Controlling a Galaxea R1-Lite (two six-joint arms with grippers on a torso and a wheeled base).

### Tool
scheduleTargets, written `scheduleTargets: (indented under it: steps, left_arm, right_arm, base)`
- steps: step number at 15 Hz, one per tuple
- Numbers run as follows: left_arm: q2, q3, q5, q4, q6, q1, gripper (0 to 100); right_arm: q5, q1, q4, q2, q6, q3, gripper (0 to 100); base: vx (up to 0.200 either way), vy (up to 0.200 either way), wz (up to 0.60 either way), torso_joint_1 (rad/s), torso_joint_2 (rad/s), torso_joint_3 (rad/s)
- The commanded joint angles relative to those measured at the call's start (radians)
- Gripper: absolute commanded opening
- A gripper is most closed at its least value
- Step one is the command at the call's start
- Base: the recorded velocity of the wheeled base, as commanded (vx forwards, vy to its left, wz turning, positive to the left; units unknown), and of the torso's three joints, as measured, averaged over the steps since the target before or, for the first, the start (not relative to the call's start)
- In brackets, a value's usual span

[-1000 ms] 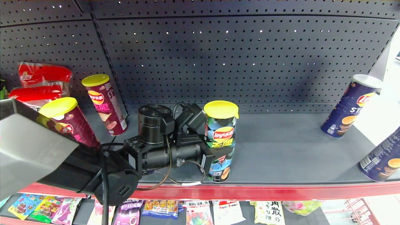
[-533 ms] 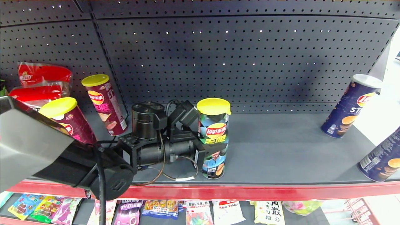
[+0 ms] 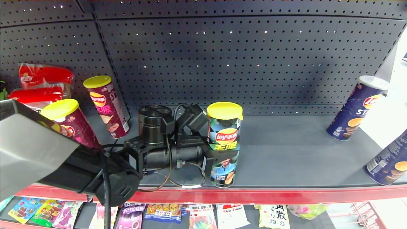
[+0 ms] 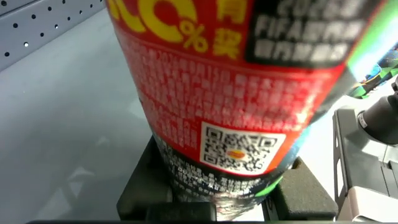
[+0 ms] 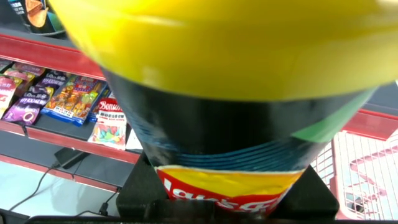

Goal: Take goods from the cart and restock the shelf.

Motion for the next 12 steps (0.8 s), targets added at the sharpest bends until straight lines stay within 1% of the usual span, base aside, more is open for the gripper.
scheduleTargets:
  steps: [1, 3, 5, 9, 12]
  left_arm:
    - [0.033, -0.033, 0.002, 0.002, 0.0, -0.001, 0]
    - [0.062, -0.068, 0.005, 0.002, 0.0, -0.001, 0]
    - [0.078, -0.083, 0.008, 0.002, 0.0, -0.003, 0]
    - [0.078, -0.079, -0.001, 0.002, 0.0, -0.029, 0]
    - [0.078, -0.074, -0.006, 0.002, 0.0, -0.034, 0]
  right_arm:
    - [0.0, 0.001, 0.0, 0.0, 0.0, 0.0, 0]
    - [0.0, 0.001, 0.0, 0.0, 0.0, 0.0, 0]
    - [0.0, 0.001, 0.0, 0.0, 0.0, -0.002, 0]
    - [0.0, 0.001, 0.0, 0.001, 0.0, -0.002, 0]
    - [0.0, 0.001, 0.0, 0.001, 0.0, -0.005, 0]
  base:
    - [0.0, 0.0, 0.0, 0.0, 0.0, 0.0]
    - [0.0, 0.0, 0.0, 0.0, 0.0, 0.0]
    - [0.0, 0.0, 0.0, 0.0, 0.0, 0.0]
    - [0.0, 0.0, 0.0, 0.0, 0.0, 0.0]
    - [0.0, 0.0, 0.0, 0.0, 0.0, 0.0]
